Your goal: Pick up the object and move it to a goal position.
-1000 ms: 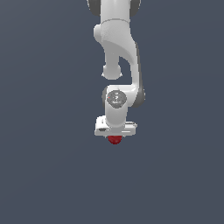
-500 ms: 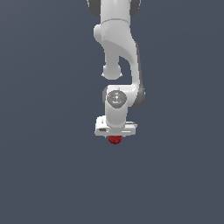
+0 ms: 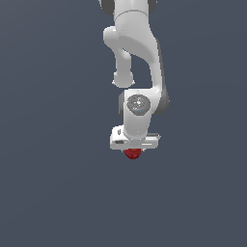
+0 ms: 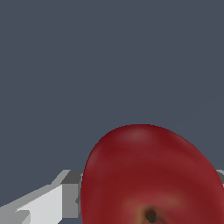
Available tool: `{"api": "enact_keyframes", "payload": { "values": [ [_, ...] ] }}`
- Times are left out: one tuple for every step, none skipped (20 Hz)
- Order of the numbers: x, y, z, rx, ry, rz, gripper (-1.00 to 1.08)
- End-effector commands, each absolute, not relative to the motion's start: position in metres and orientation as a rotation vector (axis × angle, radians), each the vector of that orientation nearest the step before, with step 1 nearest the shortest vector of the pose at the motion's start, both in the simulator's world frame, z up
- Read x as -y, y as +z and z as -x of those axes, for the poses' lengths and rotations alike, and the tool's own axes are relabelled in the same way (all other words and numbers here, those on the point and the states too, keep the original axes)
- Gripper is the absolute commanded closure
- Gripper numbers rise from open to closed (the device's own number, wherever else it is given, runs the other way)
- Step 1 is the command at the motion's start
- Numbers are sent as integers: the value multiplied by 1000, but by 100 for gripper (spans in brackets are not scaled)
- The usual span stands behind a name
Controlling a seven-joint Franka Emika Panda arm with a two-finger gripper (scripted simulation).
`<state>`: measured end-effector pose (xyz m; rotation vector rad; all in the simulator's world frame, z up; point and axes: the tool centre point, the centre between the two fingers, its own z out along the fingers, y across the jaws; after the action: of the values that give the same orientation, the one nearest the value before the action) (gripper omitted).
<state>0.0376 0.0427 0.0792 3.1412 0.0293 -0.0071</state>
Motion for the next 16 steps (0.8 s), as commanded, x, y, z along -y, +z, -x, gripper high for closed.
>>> {"api": "enact_keyframes", "payload": {
  "values": [
    [-55,96,-45,-30,-1,-3141,108],
    [-61,103,-48,-30,-1,-3141,108],
    [-66,110,-51,-30,-1,-3141,108],
    [-72,117,-55,-30,-1,-3141,108],
    [-77,124,-58,-30,-1,-3141,108],
    [-83,131,-61,-30,-1,-3141,108],
    [-89,139,-65,-30,-1,-3141,108],
    [-95,146,-68,-30,-1,-3141,108],
    [-101,154,-72,-30,-1,-3141,108],
    [-107,161,-75,-30,-1,-3141,108],
    [-113,168,-79,-30,-1,-3141,108],
    [-119,175,-82,-30,-1,-3141,108],
    [-124,182,-85,-30,-1,-3141,108],
    [-129,188,-88,-30,-1,-3141,108],
    [-134,194,-91,-30,-1,-3141,108],
    [-138,200,-94,-30,-1,-3141,108]
  ]
}}
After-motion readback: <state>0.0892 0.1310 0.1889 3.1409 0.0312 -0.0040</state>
